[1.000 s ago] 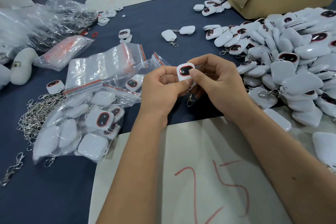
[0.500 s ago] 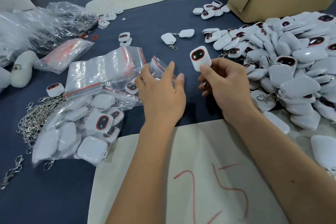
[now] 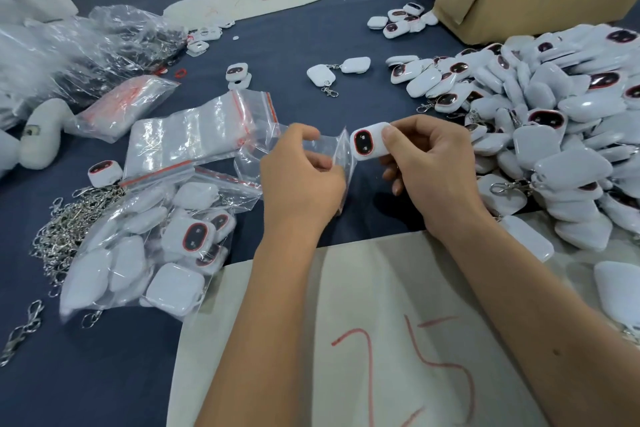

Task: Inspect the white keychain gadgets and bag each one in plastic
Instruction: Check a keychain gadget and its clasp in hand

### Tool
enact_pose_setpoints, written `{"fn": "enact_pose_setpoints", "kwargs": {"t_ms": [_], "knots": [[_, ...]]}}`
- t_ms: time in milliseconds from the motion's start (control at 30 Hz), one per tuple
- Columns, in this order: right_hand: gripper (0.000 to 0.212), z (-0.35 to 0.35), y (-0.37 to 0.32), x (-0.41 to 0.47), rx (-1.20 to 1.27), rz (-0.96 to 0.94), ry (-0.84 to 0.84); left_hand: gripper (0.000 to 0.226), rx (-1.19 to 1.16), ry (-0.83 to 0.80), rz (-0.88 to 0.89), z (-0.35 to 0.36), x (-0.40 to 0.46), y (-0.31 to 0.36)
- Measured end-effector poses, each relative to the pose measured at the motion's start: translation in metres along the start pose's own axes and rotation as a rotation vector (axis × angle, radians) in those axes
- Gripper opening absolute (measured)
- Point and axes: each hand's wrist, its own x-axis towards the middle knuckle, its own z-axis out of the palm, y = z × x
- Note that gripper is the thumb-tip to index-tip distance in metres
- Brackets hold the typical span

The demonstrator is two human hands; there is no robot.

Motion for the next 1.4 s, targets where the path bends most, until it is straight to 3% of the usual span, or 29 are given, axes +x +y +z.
{"fn": "enact_pose_setpoints", "kwargs": {"t_ms": [100,333,433,600,767,867,1100,1333,1400], "knots": [[0.004,0.001,-0.003,-0.003,-0.009,-0.048,-0.011,0.009,0.07,-0.016,0.007,0.0,0.002,0.001],[0.001,0.003,-0.002,-0.004,-0.289,-0.187,-0.04,0.016,-0.115,-0.221,-0.102,-0.004,0.0,0.0],[0.003,0.004,-0.002,-0.003,-0.382,-0.179,-0.051,0.007,-0.117,-0.161,-0.036,-0.002,0.0,0.002],[0.018,0.004,-0.005,-0.005,-0.304,-0.221,-0.073,0.015,-0.084,0.021,0.115,0.003,0.001,0.007],[0.005,0.004,-0.008,-0.008,-0.271,-0.272,-0.14,0.016,-0.007,0.114,0.265,0.005,-0.001,0.007],[0.009,0.005,-0.008,-0.011,-0.249,-0.321,-0.142,0.014,0.032,0.189,0.32,0.005,0.0,0.006],[0.005,0.008,-0.01,-0.015,-0.278,-0.399,-0.065,0.013,-0.03,0.162,0.424,0.01,-0.005,0.014],[0.018,0.007,-0.009,-0.009,-0.42,-0.319,-0.388,0.015,-0.13,0.196,0.442,0.014,-0.007,0.017],[0.013,0.01,-0.008,-0.011,-0.431,-0.344,-0.331,0.015,-0.145,0.229,0.424,0.014,-0.007,0.017]]}}
